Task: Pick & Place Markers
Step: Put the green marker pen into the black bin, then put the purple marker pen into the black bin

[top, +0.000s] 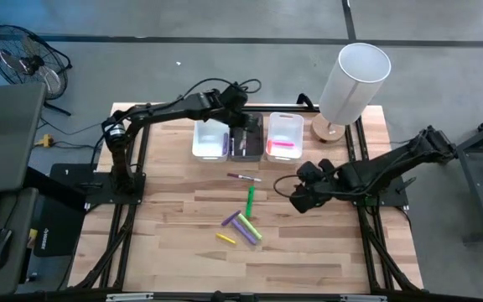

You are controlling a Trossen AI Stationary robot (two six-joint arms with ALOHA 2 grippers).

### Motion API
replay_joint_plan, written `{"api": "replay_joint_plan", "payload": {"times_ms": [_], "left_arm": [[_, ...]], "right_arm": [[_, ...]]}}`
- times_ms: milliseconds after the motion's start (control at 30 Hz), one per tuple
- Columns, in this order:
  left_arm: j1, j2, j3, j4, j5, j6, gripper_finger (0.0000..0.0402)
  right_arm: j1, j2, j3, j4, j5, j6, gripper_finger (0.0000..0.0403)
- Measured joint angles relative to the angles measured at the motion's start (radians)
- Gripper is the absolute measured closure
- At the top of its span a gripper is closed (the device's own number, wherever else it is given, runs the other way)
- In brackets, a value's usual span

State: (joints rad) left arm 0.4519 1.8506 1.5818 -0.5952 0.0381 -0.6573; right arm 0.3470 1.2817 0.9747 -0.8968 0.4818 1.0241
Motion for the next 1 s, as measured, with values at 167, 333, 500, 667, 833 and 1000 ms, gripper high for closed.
{"api": "replay_joint_plan", "payload": {"times_ms": [167,333,500,667,833,1000], "left_arm": [[0.000,0.007,-0.002,-0.053,-0.044,-0.004,0.0333],[0.000,0.006,-0.002,-0.039,-0.049,-0.005,0.0313],[0.000,0.006,-0.002,-0.043,-0.027,-0.005,0.0291],[0.000,-0.007,-0.003,-0.049,0.028,0.001,0.0286],[-0.026,-0.062,-0.002,-0.080,0.005,0.035,0.0285],[-0.107,-0.122,-0.002,-0.106,-0.092,0.044,0.0285]], "right_arm": [[0.016,0.000,-0.010,0.028,-0.010,-0.010,0.0252],[0.022,0.000,-0.008,0.047,-0.003,-0.045,0.0252],[0.022,0.000,-0.008,0.055,-0.021,-0.064,0.0250],[0.022,0.000,-0.008,0.056,-0.038,-0.070,0.0251],[0.022,0.000,-0.008,0.057,-0.047,-0.090,0.0249],[0.022,0.000,-0.007,0.057,-0.046,-0.090,0.0252]]}}
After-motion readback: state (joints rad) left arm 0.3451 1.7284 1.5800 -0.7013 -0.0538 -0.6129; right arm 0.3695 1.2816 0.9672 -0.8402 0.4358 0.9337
